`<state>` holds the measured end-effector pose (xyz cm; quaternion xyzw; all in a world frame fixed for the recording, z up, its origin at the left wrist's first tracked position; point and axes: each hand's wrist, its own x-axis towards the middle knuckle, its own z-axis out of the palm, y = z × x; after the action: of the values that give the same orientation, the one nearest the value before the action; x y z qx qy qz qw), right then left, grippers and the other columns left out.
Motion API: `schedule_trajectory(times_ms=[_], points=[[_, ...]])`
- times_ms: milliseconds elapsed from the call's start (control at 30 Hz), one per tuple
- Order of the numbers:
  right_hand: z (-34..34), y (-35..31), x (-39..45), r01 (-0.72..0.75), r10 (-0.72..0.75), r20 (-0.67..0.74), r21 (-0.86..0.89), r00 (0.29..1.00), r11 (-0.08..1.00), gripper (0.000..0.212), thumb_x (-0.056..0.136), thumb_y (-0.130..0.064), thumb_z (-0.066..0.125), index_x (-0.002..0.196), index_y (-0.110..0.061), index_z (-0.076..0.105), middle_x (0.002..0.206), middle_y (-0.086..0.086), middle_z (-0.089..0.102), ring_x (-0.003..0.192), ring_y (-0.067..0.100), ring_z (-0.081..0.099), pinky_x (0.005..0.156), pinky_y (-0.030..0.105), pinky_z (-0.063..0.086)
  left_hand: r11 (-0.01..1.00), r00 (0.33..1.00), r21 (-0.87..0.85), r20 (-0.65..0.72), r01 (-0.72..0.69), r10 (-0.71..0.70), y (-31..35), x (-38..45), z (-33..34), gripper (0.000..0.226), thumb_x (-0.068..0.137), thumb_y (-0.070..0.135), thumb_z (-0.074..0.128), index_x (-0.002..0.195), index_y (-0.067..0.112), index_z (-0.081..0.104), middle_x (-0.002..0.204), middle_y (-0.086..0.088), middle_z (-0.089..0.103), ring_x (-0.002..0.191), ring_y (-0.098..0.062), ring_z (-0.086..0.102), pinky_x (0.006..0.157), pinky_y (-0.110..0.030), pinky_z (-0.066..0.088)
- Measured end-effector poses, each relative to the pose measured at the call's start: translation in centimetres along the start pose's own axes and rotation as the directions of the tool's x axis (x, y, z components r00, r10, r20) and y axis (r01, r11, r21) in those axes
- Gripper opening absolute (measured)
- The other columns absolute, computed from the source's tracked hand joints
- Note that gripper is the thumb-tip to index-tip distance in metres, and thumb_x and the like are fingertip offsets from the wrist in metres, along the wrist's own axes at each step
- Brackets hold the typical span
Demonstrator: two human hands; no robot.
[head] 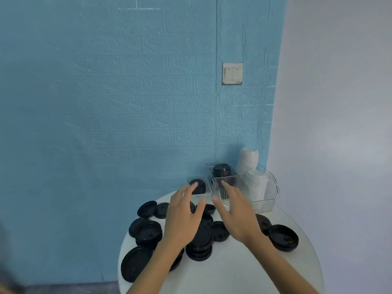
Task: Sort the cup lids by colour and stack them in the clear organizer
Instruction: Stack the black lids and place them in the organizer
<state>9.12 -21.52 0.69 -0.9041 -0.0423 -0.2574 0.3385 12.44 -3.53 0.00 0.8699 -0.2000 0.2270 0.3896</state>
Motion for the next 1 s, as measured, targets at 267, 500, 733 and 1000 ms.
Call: schedule_trajectory(times_ms=[267,500,733,1000], points=[[2.1,1.0,-9.5,-0.13,0.12,0.122,0.077,0.985,0.988,0.088,0.079,-0.088,0.023,0.153,-0.041,0.028,0.138,-0.035,0.035,0.132,-0.006,0.037,0.099,0.014,0.032,0.998,0.993,0.059,-0.115,-0.018,0.025,-2.7,-10.7,0.6,0.042,0.092,0.06,0.048,0.132,0.05,0.05,0.137,0.021,0.052,0.128,0.001,0.041,0.098,-0.037,0.051],[5.2,2.4,-11.2,-0.178,0.18,0.266,-0.031,0.947,0.984,0.094,0.075,-0.092,0.016,0.154,-0.042,0.022,0.146,-0.026,0.031,0.138,0.005,0.037,0.098,0.014,0.03,0.956,0.976,0.261,-0.131,-0.134,0.173,-6.0,-14.4,2.5,0.045,0.079,0.051,0.054,0.123,0.044,0.054,0.132,0.012,0.054,0.122,-0.017,0.048,0.079,-0.039,0.056],[7.5,2.1,-6.2,-0.042,0.054,0.261,-0.052,0.964,0.998,0.072,0.093,-0.064,0.051,0.156,-0.035,0.03,0.159,-0.017,0.024,0.149,0.009,0.022,0.121,0.029,0.027,0.923,0.995,0.384,-0.065,-0.039,0.069,-7.1,-13.9,3.3,0.05,0.079,0.053,0.052,0.129,0.045,0.053,0.141,0.006,0.053,0.135,-0.022,0.042,0.103,-0.042,0.034],[9.8,3.0,-4.8,0.013,-0.005,0.269,-0.027,0.963,1.0,0.072,0.087,-0.069,0.058,0.151,-0.04,0.04,0.155,-0.02,0.03,0.144,0.008,0.031,0.116,0.027,0.033,0.865,0.997,0.501,0.071,-0.016,-0.023,-7.9,-13.5,3.7,0.064,0.082,0.057,0.049,0.143,0.037,0.049,0.149,-0.003,0.053,0.139,-0.027,0.039,0.105,-0.047,0.044]])
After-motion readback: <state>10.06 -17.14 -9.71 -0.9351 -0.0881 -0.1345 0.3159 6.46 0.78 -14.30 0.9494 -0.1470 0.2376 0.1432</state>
